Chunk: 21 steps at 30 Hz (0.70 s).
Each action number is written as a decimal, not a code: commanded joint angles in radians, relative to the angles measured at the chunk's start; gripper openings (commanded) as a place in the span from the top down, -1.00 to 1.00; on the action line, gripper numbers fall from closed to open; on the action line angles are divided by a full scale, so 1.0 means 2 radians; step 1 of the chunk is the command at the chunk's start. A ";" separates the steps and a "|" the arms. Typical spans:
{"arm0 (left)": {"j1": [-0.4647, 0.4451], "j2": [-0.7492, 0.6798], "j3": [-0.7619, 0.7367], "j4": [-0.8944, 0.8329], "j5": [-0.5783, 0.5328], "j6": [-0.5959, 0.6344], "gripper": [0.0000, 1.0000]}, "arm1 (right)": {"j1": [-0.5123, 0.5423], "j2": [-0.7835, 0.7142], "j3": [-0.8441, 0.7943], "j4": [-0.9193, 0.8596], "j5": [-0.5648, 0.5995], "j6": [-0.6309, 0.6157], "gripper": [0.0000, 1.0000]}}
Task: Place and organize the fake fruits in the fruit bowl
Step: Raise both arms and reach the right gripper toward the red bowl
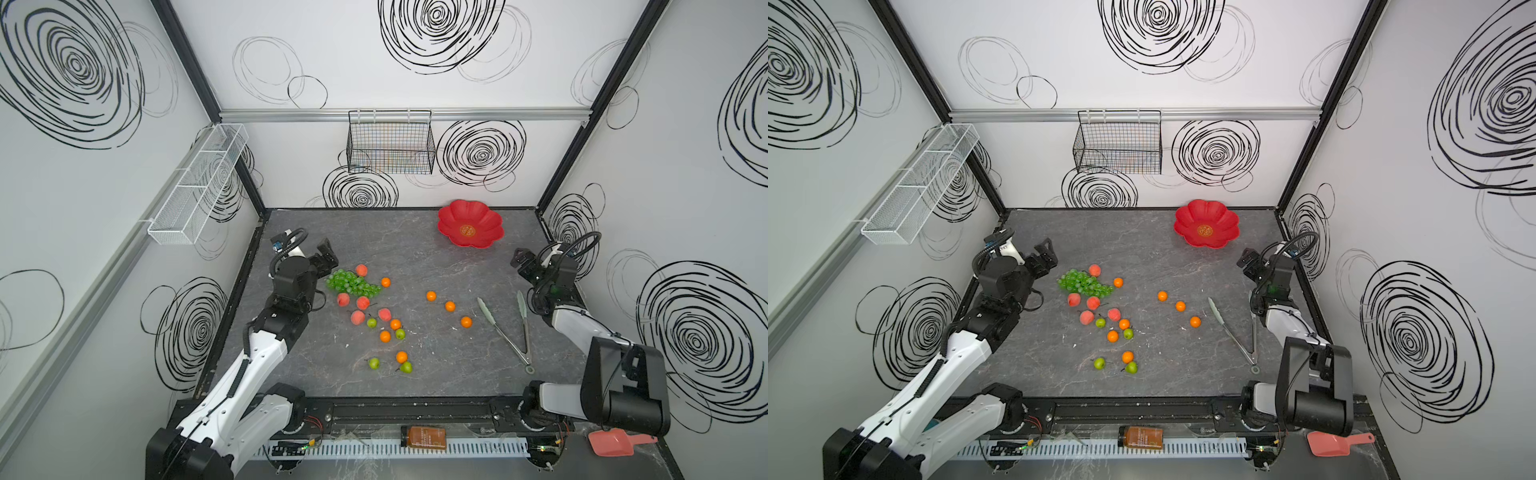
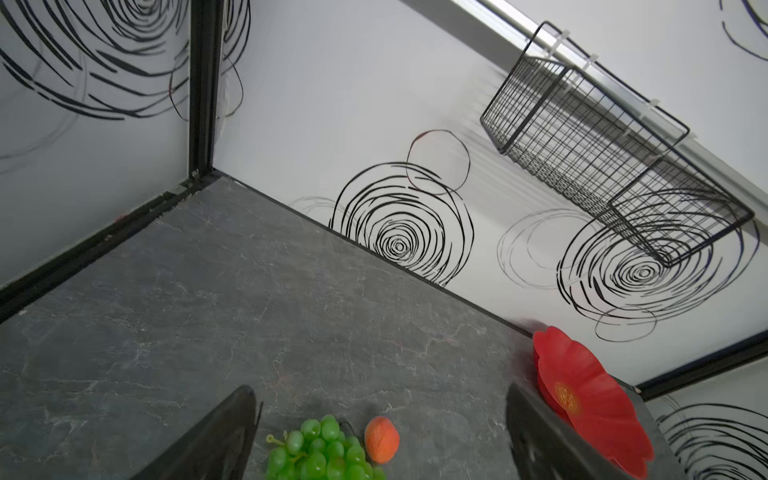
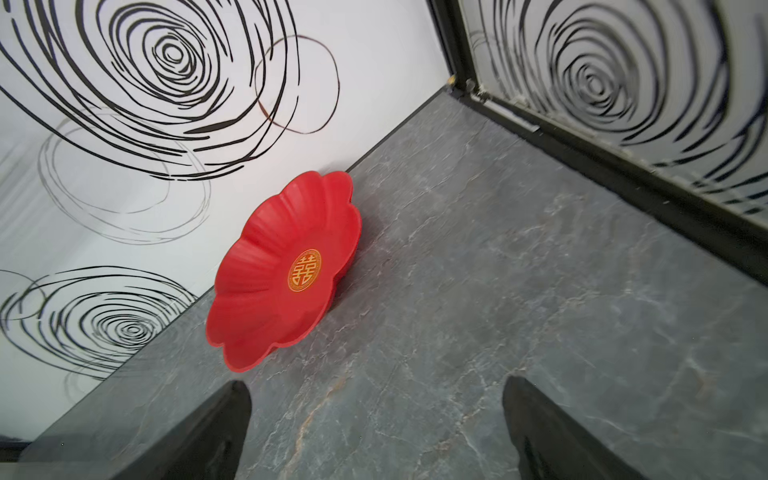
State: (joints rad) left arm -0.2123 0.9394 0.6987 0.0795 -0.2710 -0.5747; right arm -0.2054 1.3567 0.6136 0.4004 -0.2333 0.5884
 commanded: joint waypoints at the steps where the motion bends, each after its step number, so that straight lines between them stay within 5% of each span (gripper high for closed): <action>1: 0.037 0.004 0.011 -0.015 0.133 -0.029 -0.92 | -0.002 0.041 0.061 -0.066 -0.055 0.013 -0.92; 4: 0.015 0.039 0.043 -0.009 0.176 -0.002 -0.92 | -0.002 0.090 0.114 -0.106 -0.076 0.017 -0.87; 13: -0.156 0.199 0.180 -0.013 0.210 0.050 -0.92 | 0.009 0.201 0.227 -0.157 -0.102 0.063 -0.64; 21: -0.189 0.334 0.298 -0.024 0.341 0.071 -0.92 | 0.034 0.272 0.286 -0.175 -0.118 0.083 -0.52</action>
State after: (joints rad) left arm -0.5930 1.5784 1.2610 0.0235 0.2916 -0.4664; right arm -0.1551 1.8778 1.1469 0.0929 -0.4526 0.7223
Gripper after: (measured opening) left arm 0.960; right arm 0.769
